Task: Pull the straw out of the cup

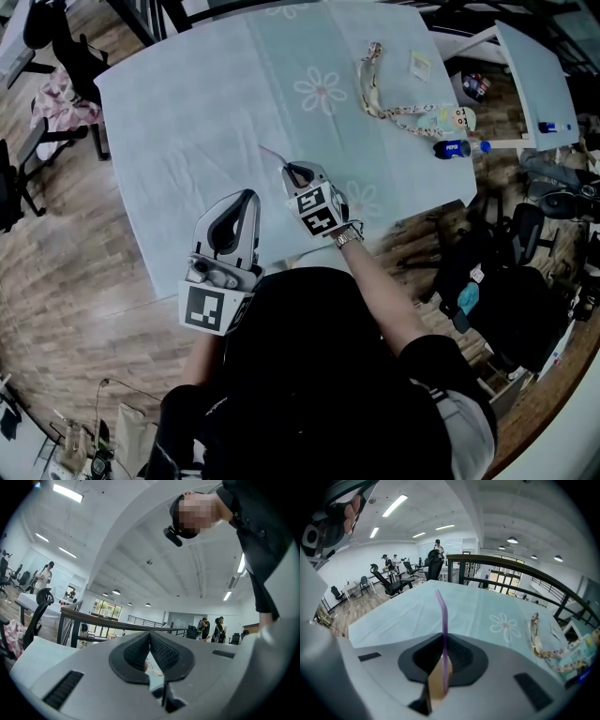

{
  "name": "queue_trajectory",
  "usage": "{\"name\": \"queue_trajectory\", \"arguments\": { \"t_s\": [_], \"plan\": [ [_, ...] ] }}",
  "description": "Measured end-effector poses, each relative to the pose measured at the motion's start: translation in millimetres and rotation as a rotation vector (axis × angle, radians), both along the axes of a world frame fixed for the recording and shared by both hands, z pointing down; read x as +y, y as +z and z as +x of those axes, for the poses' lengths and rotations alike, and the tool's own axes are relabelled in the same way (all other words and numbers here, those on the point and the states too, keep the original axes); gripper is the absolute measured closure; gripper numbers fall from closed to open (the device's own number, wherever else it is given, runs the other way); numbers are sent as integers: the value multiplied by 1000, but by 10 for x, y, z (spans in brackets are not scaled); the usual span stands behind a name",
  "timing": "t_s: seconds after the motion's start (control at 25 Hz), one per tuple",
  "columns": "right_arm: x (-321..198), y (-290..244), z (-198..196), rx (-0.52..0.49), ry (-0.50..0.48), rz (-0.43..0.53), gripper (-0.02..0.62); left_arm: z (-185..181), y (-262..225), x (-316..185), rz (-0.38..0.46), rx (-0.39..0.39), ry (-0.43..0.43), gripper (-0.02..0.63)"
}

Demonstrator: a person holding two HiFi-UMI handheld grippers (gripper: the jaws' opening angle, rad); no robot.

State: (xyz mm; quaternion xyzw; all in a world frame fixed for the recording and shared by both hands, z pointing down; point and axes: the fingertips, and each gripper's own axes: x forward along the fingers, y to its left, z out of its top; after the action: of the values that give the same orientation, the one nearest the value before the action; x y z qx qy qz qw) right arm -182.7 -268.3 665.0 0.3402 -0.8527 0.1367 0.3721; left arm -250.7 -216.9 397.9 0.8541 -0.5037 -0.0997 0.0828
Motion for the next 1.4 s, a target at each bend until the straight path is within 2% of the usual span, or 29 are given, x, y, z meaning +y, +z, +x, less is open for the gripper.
{"name": "queue_trajectory", "arguments": {
  "t_s": [0.48,0.76,1.16,1.4],
  "plan": [
    [-39,-335,56,-59,20,62,563,77,-75,29,22,0,10,592],
    [-4,-752,106,-139,43,128,563,151,-88,93,35,-7,15,592],
    [82,-1669,128,-285,61,268,563,197,-138,229,40,3,0,592],
    [181,-2313,180,-384,60,374,563,248,-254,290,79,13,-1,592]
  ]
}}
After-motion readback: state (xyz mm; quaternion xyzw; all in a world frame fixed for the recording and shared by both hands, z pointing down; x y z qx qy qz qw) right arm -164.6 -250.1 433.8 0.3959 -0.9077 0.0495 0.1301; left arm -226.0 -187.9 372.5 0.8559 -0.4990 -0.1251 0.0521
